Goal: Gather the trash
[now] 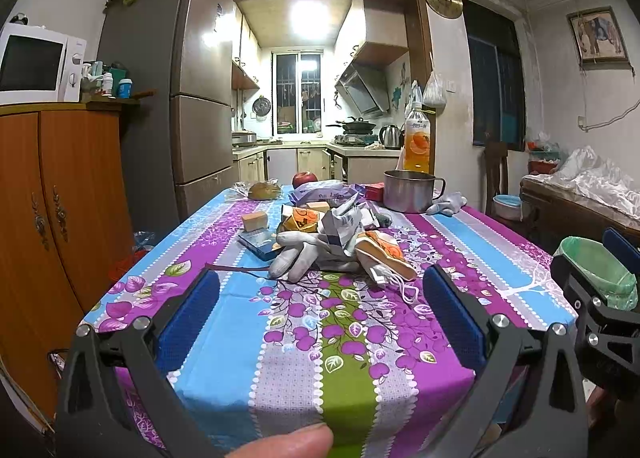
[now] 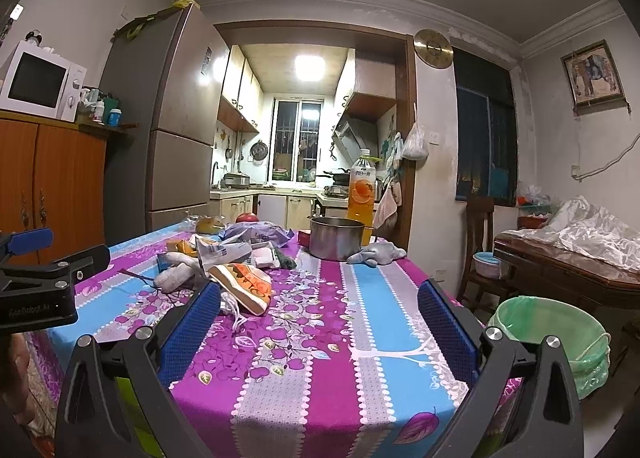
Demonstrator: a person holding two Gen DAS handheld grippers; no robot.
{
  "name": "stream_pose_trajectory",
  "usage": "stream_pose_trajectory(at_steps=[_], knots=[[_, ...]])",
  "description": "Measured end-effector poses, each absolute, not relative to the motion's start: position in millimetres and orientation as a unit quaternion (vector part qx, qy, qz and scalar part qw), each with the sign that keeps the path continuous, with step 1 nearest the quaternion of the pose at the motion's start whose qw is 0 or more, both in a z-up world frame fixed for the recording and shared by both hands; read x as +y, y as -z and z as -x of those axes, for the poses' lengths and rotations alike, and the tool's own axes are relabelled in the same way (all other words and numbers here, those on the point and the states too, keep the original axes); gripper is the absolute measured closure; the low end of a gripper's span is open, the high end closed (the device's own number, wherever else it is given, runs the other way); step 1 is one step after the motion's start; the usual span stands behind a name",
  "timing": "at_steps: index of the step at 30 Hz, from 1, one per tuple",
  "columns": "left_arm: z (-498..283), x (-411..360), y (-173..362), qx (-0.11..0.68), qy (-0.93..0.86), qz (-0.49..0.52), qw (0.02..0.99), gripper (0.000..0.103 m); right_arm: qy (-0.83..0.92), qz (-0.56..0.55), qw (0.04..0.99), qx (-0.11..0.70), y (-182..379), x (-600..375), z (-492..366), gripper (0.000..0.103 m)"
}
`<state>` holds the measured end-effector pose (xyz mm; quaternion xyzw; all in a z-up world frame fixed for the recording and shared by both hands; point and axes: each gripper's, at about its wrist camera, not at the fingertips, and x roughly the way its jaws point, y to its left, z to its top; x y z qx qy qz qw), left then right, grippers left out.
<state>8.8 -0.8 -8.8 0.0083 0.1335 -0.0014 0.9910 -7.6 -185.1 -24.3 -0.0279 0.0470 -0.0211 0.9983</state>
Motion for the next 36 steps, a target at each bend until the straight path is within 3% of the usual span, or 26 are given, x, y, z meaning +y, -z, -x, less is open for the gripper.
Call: stream_pose_trajectory(at_steps=[36], knots=[[-12.6, 0.2, 13.1, 0.138, 0.003, -0.011, 0.990, 0.005, 0.011, 0.031, 0.998, 0.054, 23.9, -183.4, 4.5, 0.005]])
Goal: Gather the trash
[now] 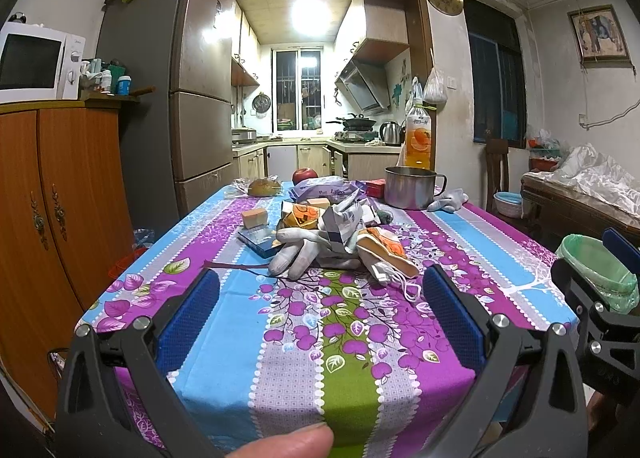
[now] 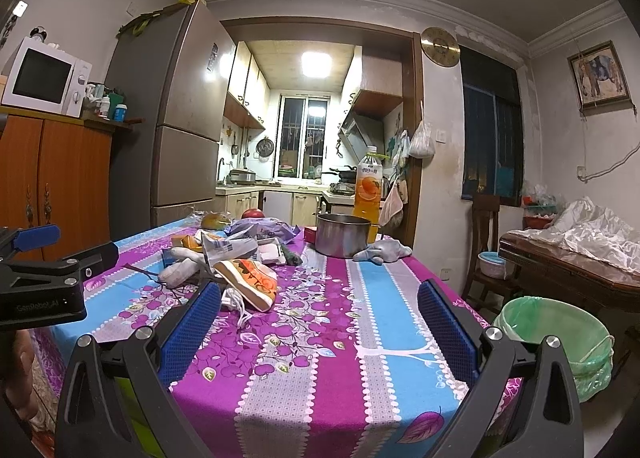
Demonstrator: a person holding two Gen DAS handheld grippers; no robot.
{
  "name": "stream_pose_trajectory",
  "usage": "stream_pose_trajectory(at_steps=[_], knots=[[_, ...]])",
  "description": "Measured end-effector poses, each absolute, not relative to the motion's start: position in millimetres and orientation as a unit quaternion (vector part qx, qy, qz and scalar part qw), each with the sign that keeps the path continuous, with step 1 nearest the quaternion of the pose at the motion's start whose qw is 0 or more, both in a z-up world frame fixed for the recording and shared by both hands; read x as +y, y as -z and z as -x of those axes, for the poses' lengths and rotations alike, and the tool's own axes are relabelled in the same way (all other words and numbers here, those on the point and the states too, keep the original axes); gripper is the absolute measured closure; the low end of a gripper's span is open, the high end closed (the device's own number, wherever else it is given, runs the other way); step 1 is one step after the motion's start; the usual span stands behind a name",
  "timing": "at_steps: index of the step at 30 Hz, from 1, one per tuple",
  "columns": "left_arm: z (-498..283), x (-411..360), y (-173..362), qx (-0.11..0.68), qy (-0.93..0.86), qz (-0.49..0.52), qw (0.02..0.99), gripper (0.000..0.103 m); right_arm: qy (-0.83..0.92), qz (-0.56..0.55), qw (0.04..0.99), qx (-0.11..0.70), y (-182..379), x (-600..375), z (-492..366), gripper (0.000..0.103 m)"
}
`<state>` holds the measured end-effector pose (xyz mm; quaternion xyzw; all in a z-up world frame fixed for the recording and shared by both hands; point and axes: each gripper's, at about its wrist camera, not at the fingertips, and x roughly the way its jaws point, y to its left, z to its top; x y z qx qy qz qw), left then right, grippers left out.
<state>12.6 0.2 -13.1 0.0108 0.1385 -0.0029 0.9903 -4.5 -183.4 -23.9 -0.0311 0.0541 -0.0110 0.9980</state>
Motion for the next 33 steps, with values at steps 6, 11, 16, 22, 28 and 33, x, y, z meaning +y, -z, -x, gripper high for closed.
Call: stream_pose_trajectory(at_steps=[6, 11, 16, 22, 28, 33], knots=[[-12.7, 0.0, 13.1, 0.139, 0.003, -0.011, 0.990, 0.005, 0.005, 0.033, 0.998, 0.056, 24.4, -181.0, 4.1, 0.005], [-12.8, -0.1, 13.1, 0.139, 0.002, -0.011, 0.990, 0.005, 0.004, 0.033, 0.998, 0.057, 24.6, -180.7, 4.1, 0.005], [-13.4, 0.4, 14.5, 0.140, 0.003, -0.011, 0.990, 0.005, 0.005, 0.033, 0.998, 0.057, 24.7, -180.7, 3.5, 0.005], [-15.2, 0.9, 16.2, 0.141, 0.003, -0.012, 0.990, 0.005, 0.005, 0.034, 0.998, 0.058, 25.4, -180.7, 2.4, 0.005], [-15.7, 1.0, 17.4, 0.142, 0.004, -0.012, 0.990, 0.005, 0.005, 0.036, 0.997, 0.061, 27.2, -182.2, 0.2, 0.005], [-26.3, 5.0, 21.6, 0.153, 0.005, -0.008, 0.988, 0.005, -0.005, 0.044, 0.996, 0.074, 29.0, -181.6, -7.4, 0.005]])
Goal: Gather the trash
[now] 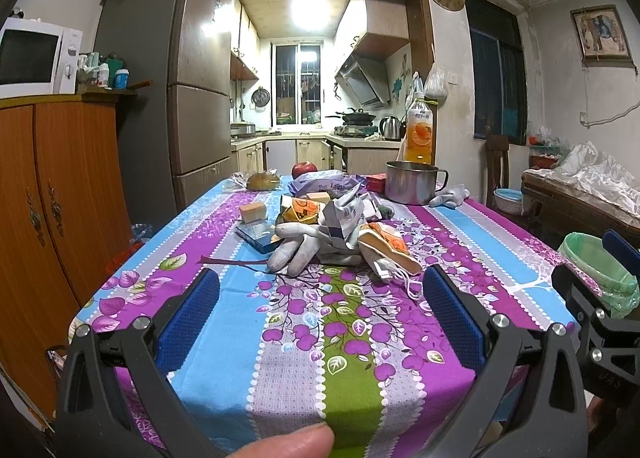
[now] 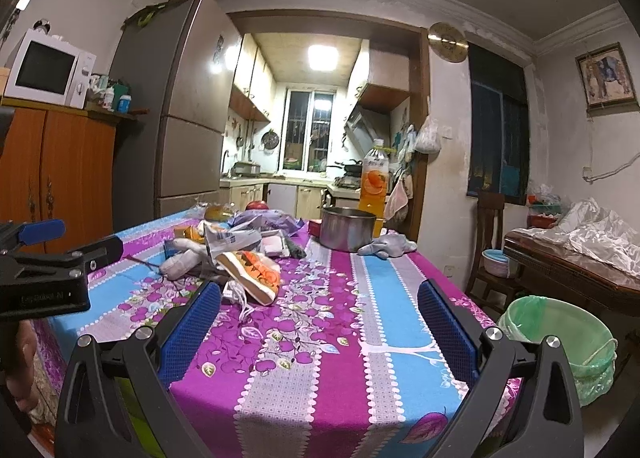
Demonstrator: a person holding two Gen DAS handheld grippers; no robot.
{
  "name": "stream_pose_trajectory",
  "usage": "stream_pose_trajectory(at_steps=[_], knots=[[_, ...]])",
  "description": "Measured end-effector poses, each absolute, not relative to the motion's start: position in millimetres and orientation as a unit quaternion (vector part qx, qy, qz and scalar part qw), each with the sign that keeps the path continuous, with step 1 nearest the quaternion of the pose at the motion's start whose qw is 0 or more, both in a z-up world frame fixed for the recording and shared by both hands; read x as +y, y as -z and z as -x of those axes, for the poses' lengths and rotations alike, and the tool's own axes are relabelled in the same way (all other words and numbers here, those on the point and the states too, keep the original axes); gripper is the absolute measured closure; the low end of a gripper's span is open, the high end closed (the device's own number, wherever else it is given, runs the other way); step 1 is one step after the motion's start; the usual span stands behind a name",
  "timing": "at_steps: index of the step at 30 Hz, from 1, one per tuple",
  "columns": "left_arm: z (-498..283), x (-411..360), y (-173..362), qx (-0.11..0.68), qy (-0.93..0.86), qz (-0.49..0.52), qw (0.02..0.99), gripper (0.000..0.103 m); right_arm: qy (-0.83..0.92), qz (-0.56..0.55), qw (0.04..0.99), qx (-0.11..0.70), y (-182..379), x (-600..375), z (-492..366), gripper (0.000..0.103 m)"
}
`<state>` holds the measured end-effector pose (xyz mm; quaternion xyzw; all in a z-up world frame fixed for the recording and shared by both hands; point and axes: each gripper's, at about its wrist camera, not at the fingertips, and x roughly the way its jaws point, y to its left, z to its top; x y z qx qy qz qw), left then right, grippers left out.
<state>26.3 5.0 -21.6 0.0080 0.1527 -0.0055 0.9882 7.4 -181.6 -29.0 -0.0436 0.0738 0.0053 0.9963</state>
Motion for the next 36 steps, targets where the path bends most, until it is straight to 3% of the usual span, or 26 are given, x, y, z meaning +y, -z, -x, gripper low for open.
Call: stream_pose_trajectory(at_steps=[10, 14, 18, 21, 31, 34, 36], knots=[[-128.5, 63.2, 35.7, 0.285, 0.012, 0.023, 0.958, 0.005, -0.181, 0.022, 0.957, 0.226, 19.1, -183.6, -132.5, 0.006], [-164.1, 79.2, 27.8, 0.309, 0.042, 0.054, 0.948, 0.009, -0.212, -0.021, 0.935, 0.284, 27.1, -182.3, -198.4, 0.023], [-182.6, 78.0, 15.7, 0.299, 0.055, 0.044, 0.952, 0.010, -0.230, 0.005, 0.923, 0.309, 37.5, -156.9, -234.7, 0.044], [-195.2, 79.9, 14.9, 0.305, 0.065, 0.042, 0.949, 0.012, -0.248, 0.039, 0.916, 0.312, 43.0, -132.6, -245.0, 0.052], [-214.2, 78.0, 22.0, 0.319, 0.085, 0.050, 0.943, 0.015, -0.213, 0.083, 0.916, 0.330, 50.6, -93.5, -270.6, 0.052], [-218.4, 69.0, 20.7, 0.319, 0.100, 0.043, 0.941, 0.018, -0.205, 0.067, 0.917, 0.337, 52.7, -100.2, -273.1, 0.062], [-222.2, 61.5, 18.9, 0.317, 0.114, 0.039, 0.941, 0.022, -0.201, 0.050, 0.923, 0.324, 48.7, -110.3, -269.3, 0.080]])
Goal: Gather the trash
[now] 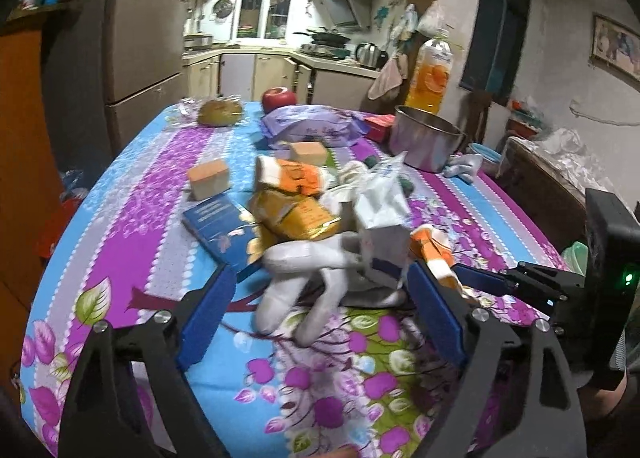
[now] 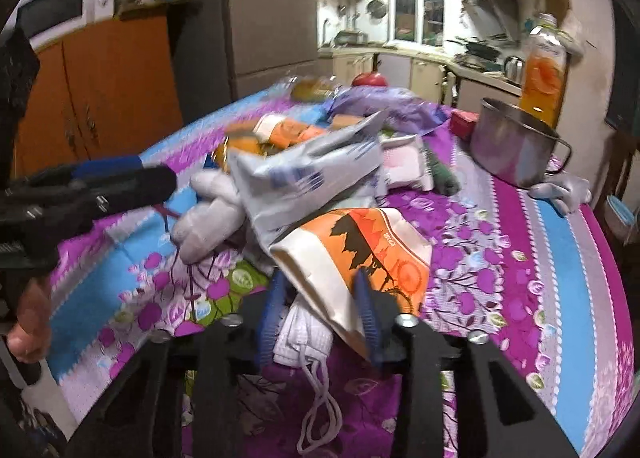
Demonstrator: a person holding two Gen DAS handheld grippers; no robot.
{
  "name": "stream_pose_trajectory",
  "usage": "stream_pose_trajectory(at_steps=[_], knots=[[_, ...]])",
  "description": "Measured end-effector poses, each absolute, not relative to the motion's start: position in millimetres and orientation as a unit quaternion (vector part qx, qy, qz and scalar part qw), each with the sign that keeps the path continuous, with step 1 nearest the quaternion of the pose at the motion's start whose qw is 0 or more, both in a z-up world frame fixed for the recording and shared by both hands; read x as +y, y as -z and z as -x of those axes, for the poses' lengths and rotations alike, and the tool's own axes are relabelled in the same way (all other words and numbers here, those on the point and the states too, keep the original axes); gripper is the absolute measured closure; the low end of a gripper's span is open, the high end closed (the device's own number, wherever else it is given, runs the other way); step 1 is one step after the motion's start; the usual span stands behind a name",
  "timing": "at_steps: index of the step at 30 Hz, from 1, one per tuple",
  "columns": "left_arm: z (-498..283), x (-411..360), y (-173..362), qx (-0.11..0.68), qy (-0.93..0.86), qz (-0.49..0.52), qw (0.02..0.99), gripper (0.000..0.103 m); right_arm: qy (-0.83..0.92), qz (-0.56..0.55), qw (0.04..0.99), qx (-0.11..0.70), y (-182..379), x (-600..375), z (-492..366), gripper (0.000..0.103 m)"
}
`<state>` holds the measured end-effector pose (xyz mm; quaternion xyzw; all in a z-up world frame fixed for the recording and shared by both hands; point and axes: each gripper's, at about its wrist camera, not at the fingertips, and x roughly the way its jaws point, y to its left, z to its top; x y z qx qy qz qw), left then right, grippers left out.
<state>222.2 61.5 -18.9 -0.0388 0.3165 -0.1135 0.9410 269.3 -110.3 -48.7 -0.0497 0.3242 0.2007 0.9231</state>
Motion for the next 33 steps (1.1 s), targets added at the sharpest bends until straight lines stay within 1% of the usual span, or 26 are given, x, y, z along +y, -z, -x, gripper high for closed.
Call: stream_pose_trajectory(at_steps=[2, 3, 9, 15, 16, 19, 20, 21, 26, 33], knots=[[-225.5, 56.1, 17.6, 0.316, 0.126, 0.038, 0.940, 0.027, -0.197, 0.018, 0.932, 0.304, 38.5, -126.6, -261.6, 0.087], [-228.2, 52.7, 17.1, 0.318, 0.133, 0.040, 0.938, 0.027, -0.202, -0.006, 0.934, 0.295, 32.2, -135.9, -257.4, 0.091], [-247.3, 28.1, 13.3, 0.310, 0.156, 0.042, 0.937, 0.027, -0.202, -0.062, 0.943, 0.258, 10.8, -168.4, -234.5, 0.093], [-282.6, 5.9, 26.0, 0.342, 0.139, 0.026, 0.929, 0.027, -0.189, -0.084, 0.947, 0.244, 4.8, -193.4, -225.1, 0.093], [-283.5, 3.6, 28.3, 0.346, 0.138, 0.022, 0.928, 0.029, -0.187, -0.085, 0.948, 0.244, 5.3, -195.6, -225.0, 0.093], [-285.2, -3.7, 36.1, 0.358, 0.135, 0.008, 0.924, 0.050, -0.182, -0.090, 0.948, 0.246, 7.3, -204.0, -222.1, 0.093], [-284.6, -3.5, 38.0, 0.360, 0.130, 0.008, 0.924, 0.064, -0.182, -0.091, 0.948, 0.246, 8.2, -205.9, -221.2, 0.093], [-284.8, -3.5, 39.0, 0.361, 0.129, 0.011, 0.923, 0.066, -0.181, -0.091, 0.948, 0.246, 8.7, -206.5, -220.4, 0.093], [-275.1, -4.3, 30.0, 0.332, 0.112, 0.007, 0.936, 0.072, -0.178, -0.090, 0.951, 0.238, 7.6, -209.7, -215.5, 0.093], [-247.0, -11.1, 0.3, 0.283, 0.105, 0.004, 0.953, 0.073, -0.159, -0.080, 0.961, 0.212, -8.6, -220.1, -198.1, 0.093]])
